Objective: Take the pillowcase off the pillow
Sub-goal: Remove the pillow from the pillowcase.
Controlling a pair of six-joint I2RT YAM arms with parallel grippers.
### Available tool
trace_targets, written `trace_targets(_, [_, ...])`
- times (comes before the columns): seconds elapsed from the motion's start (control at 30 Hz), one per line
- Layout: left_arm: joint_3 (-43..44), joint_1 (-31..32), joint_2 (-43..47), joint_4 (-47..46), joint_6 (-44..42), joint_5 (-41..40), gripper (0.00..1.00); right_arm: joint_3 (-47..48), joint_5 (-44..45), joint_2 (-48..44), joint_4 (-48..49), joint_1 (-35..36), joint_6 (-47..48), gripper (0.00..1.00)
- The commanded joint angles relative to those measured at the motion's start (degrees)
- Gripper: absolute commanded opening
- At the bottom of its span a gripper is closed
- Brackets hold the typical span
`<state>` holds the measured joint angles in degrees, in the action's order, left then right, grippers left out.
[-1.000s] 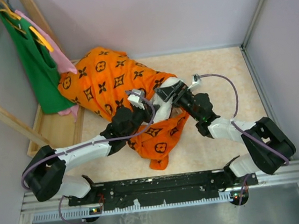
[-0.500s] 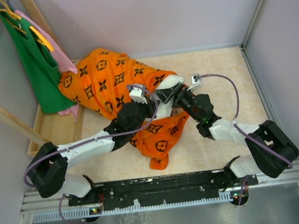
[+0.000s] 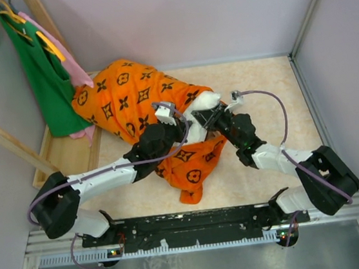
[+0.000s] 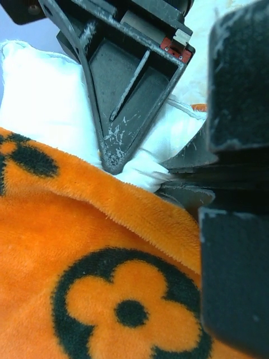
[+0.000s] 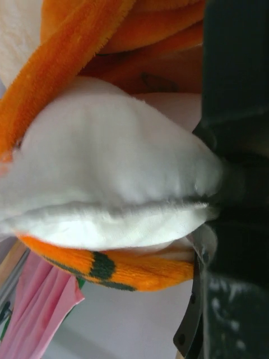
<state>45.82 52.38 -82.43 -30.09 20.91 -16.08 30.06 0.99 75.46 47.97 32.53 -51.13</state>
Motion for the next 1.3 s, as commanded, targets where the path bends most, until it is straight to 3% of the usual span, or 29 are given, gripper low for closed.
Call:
trace_targets(0.0, [-2.85, 0.63, 1.38, 1.55, -4.81, 8.80, 0.12, 5.33, -5.16, -6.27, 12.07, 2.05, 0.82, 0.00])
trace_targets(0.03, [-2.66, 0.62, 2.25, 2.54, -7.46, 10.27, 0.26, 5.55, -5.71, -7.10, 9.42, 1.17, 0.88, 0.00])
trace_targets(0.07, [-2.57, 0.69, 3.47, 3.89, -9.67, 11.23, 0.53, 5.42, -6.81, -7.82, 7.46, -0.05, 0.82, 0.00])
trace_targets(0.1, [-2.65, 0.65, 4.88, 4.76, -12.06, 13.23, 0.74, 4.95, -8.29, -8.49, 6.22, -1.57, 0.20, 0.00])
trace_targets(0.13, [-2.54, 0.62, 6.49, 5.75, -14.14, 15.68, 0.82, 4.28, -9.54, -9.15, 4.74, -3.16, -0.68, 0.00])
trace_targets(0.27, [-1.16, 0.58, 14.32, 7.85, -17.37, 25.64, 0.90, 0.73, -13.21, -11.65, 0.55, -8.35, -0.29, 0.00])
trace_targets(0.33, [0.11, 0.60, 17.23, 7.72, -17.46, 23.73, 0.91, 0.76, -14.09, -13.57, -4.15, -8.45, 4.06, 0.00])
trace_targets(0.4, [2.43, 0.54, 17.58, 9.03, -18.69, 16.96, 0.91, 1.04, -16.19, -15.28, -8.61, -8.37, 7.75, 0.00])
trace_targets(0.6, [12.15, 0.58, 7.65, 12.27, -28.90, -1.91, 0.90, 1.44, -20.29, -21.18, -18.47, -7.91, 14.73, 0.00])
trace_targets(0.77, [19.96, 0.56, -2.90, 10.74, -31.77, -7.30, 0.89, 2.72, -21.05, -24.81, -24.55, -6.28, 18.74, 0.00])
trace_targets(0.9, [24.49, 0.28, -8.70, 11.28, -32.46, -6.11, 0.86, 3.35, -21.19, -26.65, -28.38, -5.86, 19.59, 0.00])
trace_targets(0.97, [26.73, -0.39, -10.63, 13.78, -31.48, -6.96, 0.71, 3.58, -20.49, -28.24, -30.92, -5.98, 19.65, 0.00])
trace_targets(1.0, [27.57, -1.07, -11.47, 14.92, -31.13, -8.13, 0.51, 3.59, -20.05, -29.58, -32.10, -6.06, 19.68, 0.00])
trace_targets(1.07, [27.88, -2.67, -12.01, 15.69, -30.67, -11.11, 0.20, 3.31, -19.91, -31.49, -34.02, -6.79, 19.30, 0.00])
trace_targets(1.27, [28.42, -14.56, -13.63, 23.67, -26.32, -10.30, 0.14, 2.30, -24.53, -36.42, -37.25, -12.46, 14.52, 0.00])
